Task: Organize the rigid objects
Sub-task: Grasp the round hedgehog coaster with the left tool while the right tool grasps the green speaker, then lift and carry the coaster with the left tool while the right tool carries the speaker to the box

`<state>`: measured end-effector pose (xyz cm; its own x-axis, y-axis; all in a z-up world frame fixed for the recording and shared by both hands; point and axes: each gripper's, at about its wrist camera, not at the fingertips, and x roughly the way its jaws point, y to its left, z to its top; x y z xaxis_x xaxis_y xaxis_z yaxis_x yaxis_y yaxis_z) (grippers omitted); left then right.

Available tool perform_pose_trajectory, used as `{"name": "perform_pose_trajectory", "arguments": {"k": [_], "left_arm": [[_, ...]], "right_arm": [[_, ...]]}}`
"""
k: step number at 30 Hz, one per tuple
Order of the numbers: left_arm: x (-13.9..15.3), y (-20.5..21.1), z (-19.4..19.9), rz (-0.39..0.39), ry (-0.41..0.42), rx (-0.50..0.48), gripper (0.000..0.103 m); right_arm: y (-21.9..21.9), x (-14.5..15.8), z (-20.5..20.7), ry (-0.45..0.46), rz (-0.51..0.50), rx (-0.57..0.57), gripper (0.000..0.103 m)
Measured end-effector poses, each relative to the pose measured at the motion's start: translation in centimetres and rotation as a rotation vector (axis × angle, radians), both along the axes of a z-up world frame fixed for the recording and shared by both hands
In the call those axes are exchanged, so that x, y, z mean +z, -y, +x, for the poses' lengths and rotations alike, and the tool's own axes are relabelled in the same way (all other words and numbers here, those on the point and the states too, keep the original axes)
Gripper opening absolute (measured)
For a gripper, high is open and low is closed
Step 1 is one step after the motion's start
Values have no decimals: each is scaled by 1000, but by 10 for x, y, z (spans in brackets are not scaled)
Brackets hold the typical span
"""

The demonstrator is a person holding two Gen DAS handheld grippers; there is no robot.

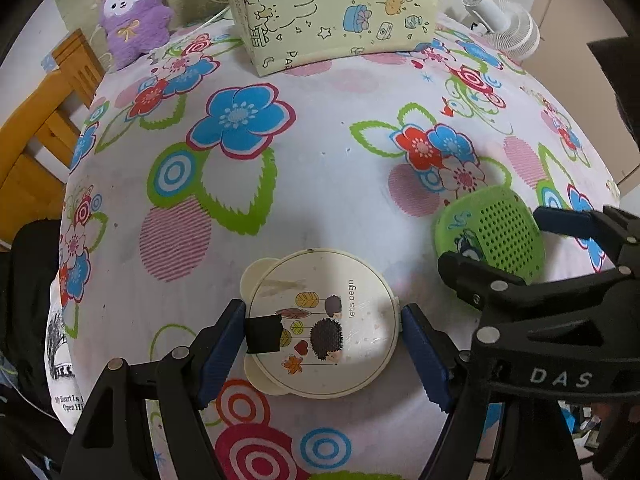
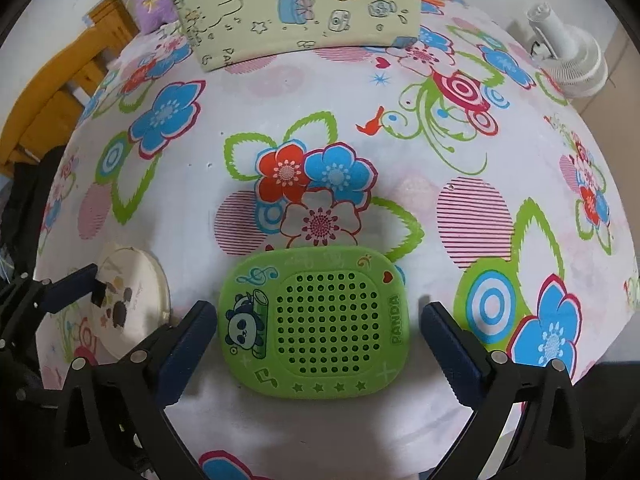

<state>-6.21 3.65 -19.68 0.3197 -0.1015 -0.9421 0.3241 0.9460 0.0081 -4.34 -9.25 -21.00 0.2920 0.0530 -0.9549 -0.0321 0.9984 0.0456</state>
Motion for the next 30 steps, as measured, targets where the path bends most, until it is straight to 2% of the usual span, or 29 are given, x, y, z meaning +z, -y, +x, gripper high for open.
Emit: {"name": "perform_pose_trajectory", "arguments": {"k": [5, 10, 20, 30], "left_arm": [[-1, -2, -3, -8, -11, 11, 79], [-1, -1, -2, -9, -11, 19, 79], [3, 5, 10, -30, 2, 47, 79], [13, 22, 24, -42, 19, 61, 79]], "right_arm": [[-5, -3, 0, 6, -42, 19, 103], [-9, -2, 1, 23, -62, 24, 95], [1, 7, 5, 61, -57, -23, 95], [13, 20, 19, 90, -30, -18, 95]]}}
